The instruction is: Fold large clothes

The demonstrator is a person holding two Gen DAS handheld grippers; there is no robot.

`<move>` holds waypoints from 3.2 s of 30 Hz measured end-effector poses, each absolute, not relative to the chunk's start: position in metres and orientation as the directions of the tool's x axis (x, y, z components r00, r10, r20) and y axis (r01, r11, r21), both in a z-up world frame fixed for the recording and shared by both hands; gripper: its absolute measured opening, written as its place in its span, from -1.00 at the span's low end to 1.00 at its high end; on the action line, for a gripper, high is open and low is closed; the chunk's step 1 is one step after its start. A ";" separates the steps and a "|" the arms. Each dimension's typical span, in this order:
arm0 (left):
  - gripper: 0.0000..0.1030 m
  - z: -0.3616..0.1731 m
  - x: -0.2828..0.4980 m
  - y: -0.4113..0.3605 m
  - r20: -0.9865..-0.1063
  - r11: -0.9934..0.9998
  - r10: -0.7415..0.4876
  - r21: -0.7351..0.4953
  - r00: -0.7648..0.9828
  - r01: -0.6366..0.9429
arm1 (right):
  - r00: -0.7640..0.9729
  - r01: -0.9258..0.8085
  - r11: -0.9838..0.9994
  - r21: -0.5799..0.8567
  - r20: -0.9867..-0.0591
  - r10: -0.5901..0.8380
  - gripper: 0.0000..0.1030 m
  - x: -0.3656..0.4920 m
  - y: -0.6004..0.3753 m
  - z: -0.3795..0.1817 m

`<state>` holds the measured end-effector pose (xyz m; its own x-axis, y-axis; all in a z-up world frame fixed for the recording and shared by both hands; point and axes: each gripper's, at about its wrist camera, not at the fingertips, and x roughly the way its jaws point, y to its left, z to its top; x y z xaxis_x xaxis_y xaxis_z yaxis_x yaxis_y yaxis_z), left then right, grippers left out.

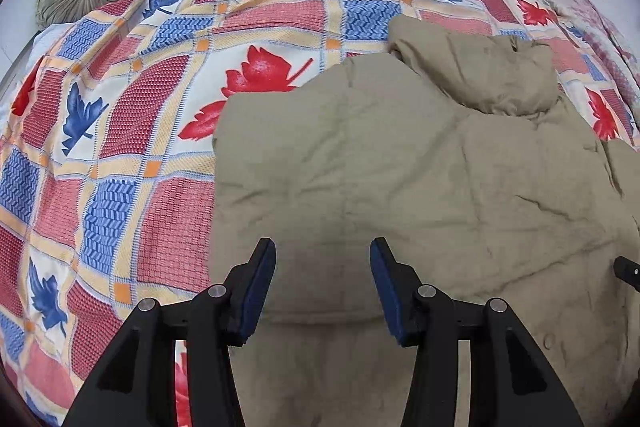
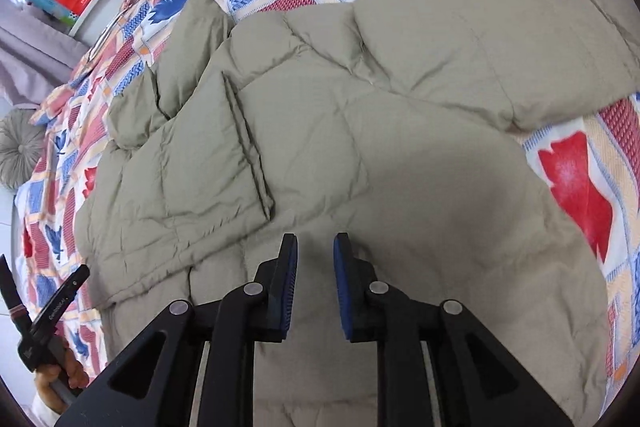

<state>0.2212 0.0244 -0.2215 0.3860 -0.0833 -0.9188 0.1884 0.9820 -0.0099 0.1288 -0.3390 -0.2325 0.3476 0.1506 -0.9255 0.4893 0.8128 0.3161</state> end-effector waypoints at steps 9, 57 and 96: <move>0.83 -0.206 0.169 -0.029 -0.924 0.969 -0.155 -0.074 0.350 0.234 | 0.322 0.473 0.806 0.356 -0.921 0.218 -0.16 0.086 -0.349 -0.223; 1.00 -0.187 0.122 -0.242 -0.923 0.925 -0.242 -0.127 0.298 0.359 | 0.837 0.541 -0.111 0.834 -0.521 0.165 -0.87 0.045 -0.716 -0.280; 1.00 -0.209 0.195 -0.042 -0.905 0.989 -0.138 -0.106 0.403 0.101 | 0.373 0.239 0.806 0.541 -0.818 0.438 0.11 0.207 -0.317 -0.247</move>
<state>0.1953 -0.0416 -0.2086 0.4030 -0.1383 -0.9047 0.1013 0.9892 -0.1061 0.2074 -0.3171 -0.2469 0.3735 0.4382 -0.8176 0.2385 0.8064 0.5412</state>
